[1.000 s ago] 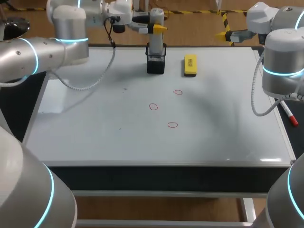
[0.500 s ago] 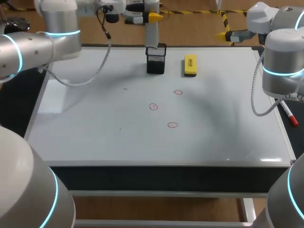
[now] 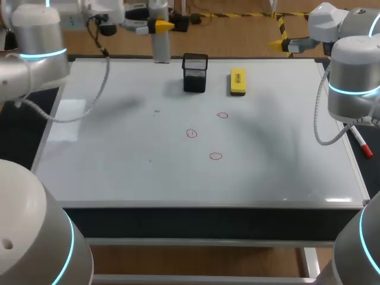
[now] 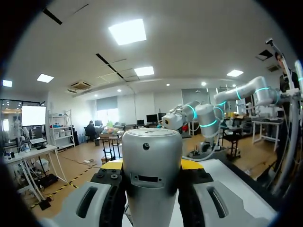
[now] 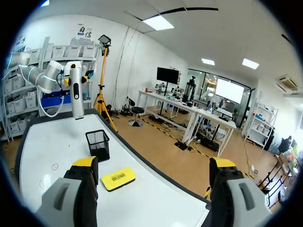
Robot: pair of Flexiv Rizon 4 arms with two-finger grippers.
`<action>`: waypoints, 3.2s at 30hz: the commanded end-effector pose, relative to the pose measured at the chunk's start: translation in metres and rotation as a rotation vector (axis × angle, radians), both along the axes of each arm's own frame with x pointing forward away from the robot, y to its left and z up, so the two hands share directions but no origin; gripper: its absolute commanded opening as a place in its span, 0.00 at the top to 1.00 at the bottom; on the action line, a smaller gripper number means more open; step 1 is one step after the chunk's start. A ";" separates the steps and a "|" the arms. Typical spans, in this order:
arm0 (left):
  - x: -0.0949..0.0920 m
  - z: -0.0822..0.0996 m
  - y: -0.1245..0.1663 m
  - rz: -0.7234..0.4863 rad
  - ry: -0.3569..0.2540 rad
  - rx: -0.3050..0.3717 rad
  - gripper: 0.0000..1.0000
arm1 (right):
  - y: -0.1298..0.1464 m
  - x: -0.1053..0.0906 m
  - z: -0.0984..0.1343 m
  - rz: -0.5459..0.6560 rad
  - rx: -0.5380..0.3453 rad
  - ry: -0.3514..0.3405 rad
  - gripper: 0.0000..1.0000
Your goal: Pick up the inspection probe, press it on each red-marked spot on the whiteboard one by one, put down the probe, pick up the eraser, and wipe off all the red marks.
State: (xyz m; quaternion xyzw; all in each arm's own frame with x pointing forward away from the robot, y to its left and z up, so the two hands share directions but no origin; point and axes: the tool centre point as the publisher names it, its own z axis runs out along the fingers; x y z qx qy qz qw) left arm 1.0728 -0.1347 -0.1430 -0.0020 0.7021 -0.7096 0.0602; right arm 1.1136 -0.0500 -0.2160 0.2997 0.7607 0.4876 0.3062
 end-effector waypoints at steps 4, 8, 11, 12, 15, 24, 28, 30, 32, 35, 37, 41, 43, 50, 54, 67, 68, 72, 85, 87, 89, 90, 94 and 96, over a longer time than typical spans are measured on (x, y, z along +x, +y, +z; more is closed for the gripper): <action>-0.029 -0.015 0.039 0.219 0.017 -0.011 1.00 | 0.000 0.000 0.000 0.000 0.000 0.000 0.00; -0.038 -0.023 0.058 0.246 0.014 -0.015 1.00 | 0.000 0.000 0.000 0.000 0.000 0.000 0.00; -0.044 -0.028 0.069 0.263 0.002 -0.020 1.00 | 0.000 0.000 0.000 0.000 0.000 0.000 0.00; -0.046 -0.030 0.072 0.266 -0.002 -0.020 1.00 | 0.000 0.000 0.000 0.000 0.000 0.000 0.00; -0.049 -0.037 0.082 0.272 -0.007 -0.023 1.00 | 0.000 0.000 0.000 0.000 0.000 0.000 0.00; -0.050 -0.067 0.105 0.261 0.004 -0.029 1.00 | 0.000 0.000 0.000 0.000 0.000 0.000 0.00; -0.051 -0.078 0.112 0.259 0.018 -0.046 1.00 | 0.000 0.000 0.000 0.000 0.000 0.000 0.00; -0.051 -0.083 0.116 0.258 0.022 -0.048 1.00 | 0.000 0.000 0.000 0.000 0.000 0.000 0.00; -0.050 -0.084 0.118 0.259 0.026 -0.053 1.00 | 0.000 0.000 0.000 0.000 0.000 0.000 0.00; -0.048 -0.086 0.119 0.260 0.029 -0.055 1.00 | 0.000 0.000 0.000 0.000 0.000 0.000 0.00; -0.046 -0.086 0.119 0.264 0.032 -0.052 1.00 | 0.000 0.000 0.000 0.000 0.000 0.000 0.00; -0.044 -0.086 0.120 0.275 0.039 -0.045 1.00 | 0.000 0.000 0.000 0.000 0.000 0.000 0.00; -0.044 -0.086 0.120 0.275 0.039 -0.045 1.00 | 0.000 0.000 0.000 0.000 0.000 0.000 0.00; -0.044 -0.086 0.120 0.275 0.039 -0.045 1.00 | 0.000 0.000 0.000 0.000 0.000 0.000 0.00; -0.044 -0.086 0.120 0.275 0.039 -0.045 1.00 | 0.000 0.000 0.000 0.000 0.000 0.000 0.00; -0.044 -0.086 0.120 0.275 0.039 -0.045 1.00 | 0.060 0.052 -0.030 0.690 -0.436 0.093 0.00; -0.044 -0.086 0.120 0.275 0.039 -0.045 1.00 | 0.063 0.054 -0.032 0.717 -0.475 0.091 0.00; -0.044 -0.086 0.120 0.275 0.039 -0.045 1.00 | 0.073 0.059 -0.042 0.854 -0.641 0.067 0.00; -0.044 -0.086 0.120 0.275 0.039 -0.045 1.00 | 0.099 0.054 -0.074 1.296 -1.246 -0.144 0.00; -0.044 -0.086 0.120 0.275 0.039 -0.045 1.00 | 0.101 0.054 -0.079 1.310 -1.282 -0.183 0.00; -0.044 -0.086 0.120 0.275 0.039 -0.045 1.00 | 0.104 0.053 -0.080 1.256 -1.266 -0.180 0.00; -0.044 -0.086 0.120 0.275 0.039 -0.045 1.00 | 0.104 0.053 -0.080 1.256 -1.266 -0.180 0.00; -0.044 -0.086 0.120 0.275 0.039 -0.045 1.00 | 0.104 0.053 -0.080 1.256 -1.266 -0.180 0.00; -0.044 -0.086 0.120 0.275 0.039 -0.045 1.00 | 0.104 0.053 -0.080 1.256 -1.266 -0.180 0.00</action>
